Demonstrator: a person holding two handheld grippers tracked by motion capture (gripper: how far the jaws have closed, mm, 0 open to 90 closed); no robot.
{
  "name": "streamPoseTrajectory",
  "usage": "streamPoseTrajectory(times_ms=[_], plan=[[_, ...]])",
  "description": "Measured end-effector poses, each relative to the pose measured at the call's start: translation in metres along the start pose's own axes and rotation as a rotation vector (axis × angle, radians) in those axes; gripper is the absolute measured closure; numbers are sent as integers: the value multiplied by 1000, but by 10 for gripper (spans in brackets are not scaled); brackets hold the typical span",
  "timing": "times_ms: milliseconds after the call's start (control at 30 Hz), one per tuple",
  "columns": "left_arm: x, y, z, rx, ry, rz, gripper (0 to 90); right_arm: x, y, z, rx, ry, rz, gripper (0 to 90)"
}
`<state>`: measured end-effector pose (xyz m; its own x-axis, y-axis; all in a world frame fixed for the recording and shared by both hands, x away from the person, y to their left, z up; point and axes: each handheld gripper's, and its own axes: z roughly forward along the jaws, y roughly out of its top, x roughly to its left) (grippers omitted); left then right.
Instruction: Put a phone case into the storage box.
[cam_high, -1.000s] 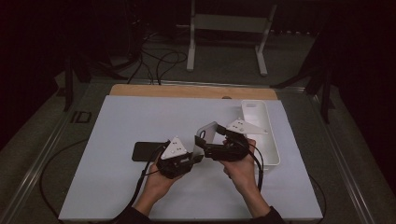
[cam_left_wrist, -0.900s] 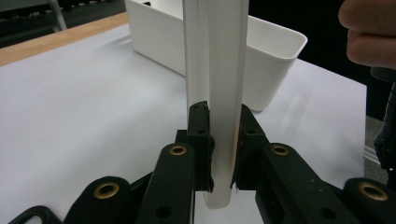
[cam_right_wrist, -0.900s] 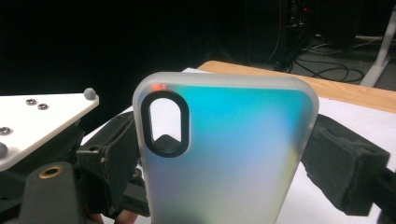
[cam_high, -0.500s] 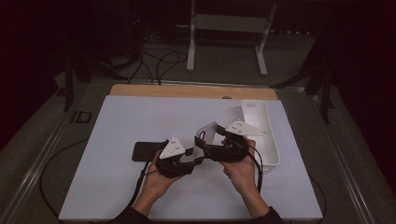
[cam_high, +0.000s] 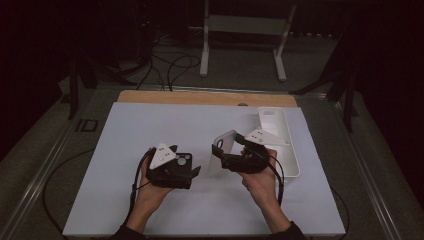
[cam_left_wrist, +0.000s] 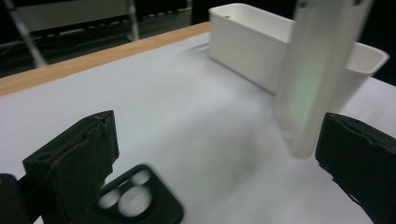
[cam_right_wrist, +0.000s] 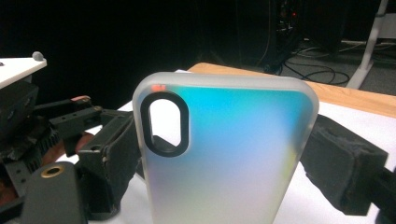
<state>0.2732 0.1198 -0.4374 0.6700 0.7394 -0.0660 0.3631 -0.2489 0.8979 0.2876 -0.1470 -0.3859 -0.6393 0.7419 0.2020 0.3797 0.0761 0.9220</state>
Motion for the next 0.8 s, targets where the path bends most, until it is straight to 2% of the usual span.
streamPoseTrajectory(times_ms=[133, 167, 267, 433, 533, 600, 800], plan=[[8, -6, -7, -4, 26, -14, 0, 0, 0, 0, 1, -2, -1, 170], [13, -11, -11, -1, 47, -16, 0, -1, 0, 0, 4, -4, -2, 170], [19, -18, -17, 1, 70, -21, 0, -1, 0, 0, 7, -7, -2, 170], [25, -25, -24, -5, 88, -34, 0, -1, 0, 0, 9, -10, -4, 170], [33, -36, -33, -7, 107, -44, 0, -2, 0, -1, 9, -11, -6, 170], [34, -38, -34, -4, 112, -44, 0, -3, 0, -1, 11, -12, -5, 170], [43, -57, -48, 3, 145, -49, 0, -3, 0, -1, 16, -17, -14, 170]])
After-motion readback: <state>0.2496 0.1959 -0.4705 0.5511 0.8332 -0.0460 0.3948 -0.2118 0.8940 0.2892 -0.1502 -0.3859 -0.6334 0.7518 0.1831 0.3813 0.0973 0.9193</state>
